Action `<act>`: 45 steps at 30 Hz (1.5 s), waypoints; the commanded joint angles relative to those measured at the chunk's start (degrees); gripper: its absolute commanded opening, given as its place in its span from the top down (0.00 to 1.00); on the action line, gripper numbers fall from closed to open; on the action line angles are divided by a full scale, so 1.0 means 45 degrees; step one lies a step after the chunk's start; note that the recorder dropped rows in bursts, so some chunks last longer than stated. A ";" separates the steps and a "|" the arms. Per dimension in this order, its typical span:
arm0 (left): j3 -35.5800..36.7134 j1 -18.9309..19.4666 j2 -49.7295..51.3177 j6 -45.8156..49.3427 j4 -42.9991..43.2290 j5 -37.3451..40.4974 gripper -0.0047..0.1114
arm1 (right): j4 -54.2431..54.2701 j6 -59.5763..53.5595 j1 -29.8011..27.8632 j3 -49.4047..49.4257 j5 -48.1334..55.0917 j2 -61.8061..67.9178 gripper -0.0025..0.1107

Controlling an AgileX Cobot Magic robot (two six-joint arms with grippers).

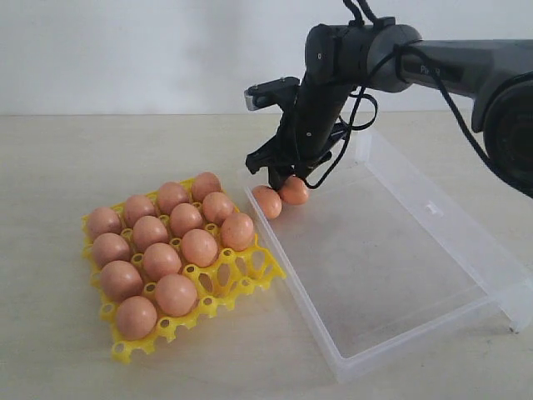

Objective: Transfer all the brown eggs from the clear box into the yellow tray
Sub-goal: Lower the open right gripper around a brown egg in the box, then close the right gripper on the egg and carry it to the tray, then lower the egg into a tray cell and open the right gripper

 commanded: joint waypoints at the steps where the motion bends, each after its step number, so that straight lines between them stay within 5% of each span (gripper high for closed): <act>1: 0.0032 0.0028 -0.0044 -0.0022 -0.0014 -0.0088 0.92 | 0.0033 -0.0124 -0.0044 -0.0070 -0.0179 0.0357 0.57; 6: 0.0032 0.0028 -0.0044 -0.0022 -0.0014 -0.0088 0.92 | 0.0006 -0.0124 -0.0044 -0.0070 -0.0358 0.0448 0.62; 11: 0.0032 0.0028 -0.0044 -0.0022 -0.0014 -0.0088 0.92 | -0.0139 -0.0147 -0.0044 -0.0070 -0.0033 0.0448 0.98; 26: 0.0032 0.0028 -0.0044 -0.0022 -0.0014 -0.0088 0.92 | -0.0294 0.3141 -0.0044 0.0961 0.0815 -0.1189 0.98; 32: 0.0032 0.0028 -0.0044 -0.0022 -0.0014 -0.0088 0.92 | -0.0370 0.4019 0.0209 0.7184 -0.4341 -0.5704 0.98; 38: 0.0032 0.0028 -0.0044 -0.0022 -0.0014 -0.0088 0.92 | -0.0165 0.3870 0.3736 1.4421 -1.6214 -1.0005 0.98; 41: 0.0032 0.0028 -0.0044 -0.0022 -0.0014 -0.0088 0.92 | -0.0261 0.4062 0.5351 1.5116 -1.8440 -0.9373 0.98; 45: 0.0032 0.0028 -0.0044 -0.0022 -0.0014 -0.0088 0.92 | -0.0861 0.5425 0.5597 1.5116 -1.9660 -0.7629 0.98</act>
